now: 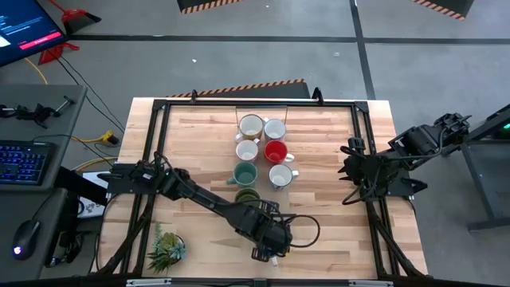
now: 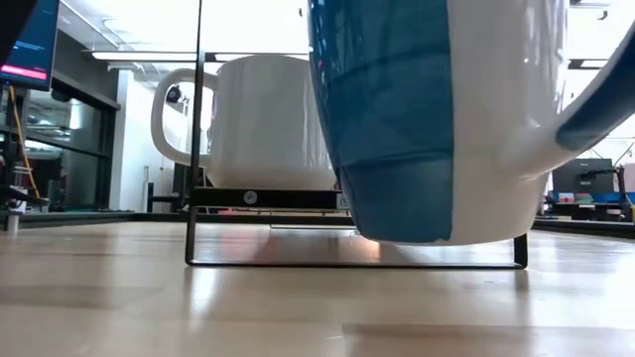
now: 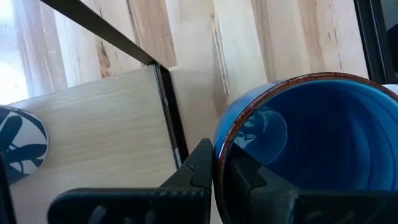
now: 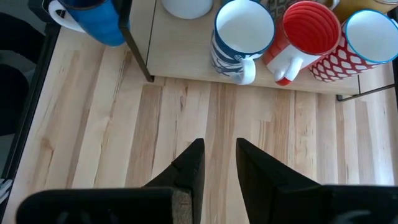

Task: Place coffee mugs
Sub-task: Put the blue mug on the shelf

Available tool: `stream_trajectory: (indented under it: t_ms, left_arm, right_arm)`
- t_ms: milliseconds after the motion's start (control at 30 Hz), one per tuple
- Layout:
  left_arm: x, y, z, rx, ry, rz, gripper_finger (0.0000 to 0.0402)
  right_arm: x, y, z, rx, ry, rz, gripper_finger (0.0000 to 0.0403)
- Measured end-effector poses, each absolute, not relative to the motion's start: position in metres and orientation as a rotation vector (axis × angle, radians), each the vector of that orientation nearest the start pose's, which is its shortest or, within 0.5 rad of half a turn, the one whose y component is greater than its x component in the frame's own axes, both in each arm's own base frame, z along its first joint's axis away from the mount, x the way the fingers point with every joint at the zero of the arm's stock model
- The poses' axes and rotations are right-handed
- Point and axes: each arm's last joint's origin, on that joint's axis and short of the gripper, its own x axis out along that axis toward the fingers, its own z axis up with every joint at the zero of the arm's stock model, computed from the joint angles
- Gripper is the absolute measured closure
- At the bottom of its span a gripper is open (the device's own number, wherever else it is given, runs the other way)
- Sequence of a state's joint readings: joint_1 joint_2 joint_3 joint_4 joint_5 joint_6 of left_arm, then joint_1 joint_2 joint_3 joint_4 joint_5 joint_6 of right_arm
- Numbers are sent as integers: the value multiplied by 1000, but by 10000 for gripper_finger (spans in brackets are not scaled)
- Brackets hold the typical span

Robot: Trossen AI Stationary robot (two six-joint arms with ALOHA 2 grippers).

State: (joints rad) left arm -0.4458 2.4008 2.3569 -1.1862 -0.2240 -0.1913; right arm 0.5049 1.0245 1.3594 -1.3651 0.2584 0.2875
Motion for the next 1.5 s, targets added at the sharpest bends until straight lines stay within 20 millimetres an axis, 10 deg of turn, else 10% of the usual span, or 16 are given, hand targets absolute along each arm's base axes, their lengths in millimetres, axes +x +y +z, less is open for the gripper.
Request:
stream_trajectory:
  t_ms: [267, 700, 1133, 1500]
  left_arm:
    - [447, -202, 245, 249, 1179, -74, 398]
    - [417, -208, 308, 234, 1021, -12, 398]
    - [409, -245, 314, 153, 910, -93, 398]
    - [426, -260, 268, 115, 1001, -165, 398]
  right_arm:
    - [129, 63, 384, -120, 975, 84, 331]
    - [129, 63, 384, -113, 978, 79, 331]
    - [129, 63, 384, -113, 976, 79, 331]
    - [130, 63, 384, -112, 972, 76, 331]
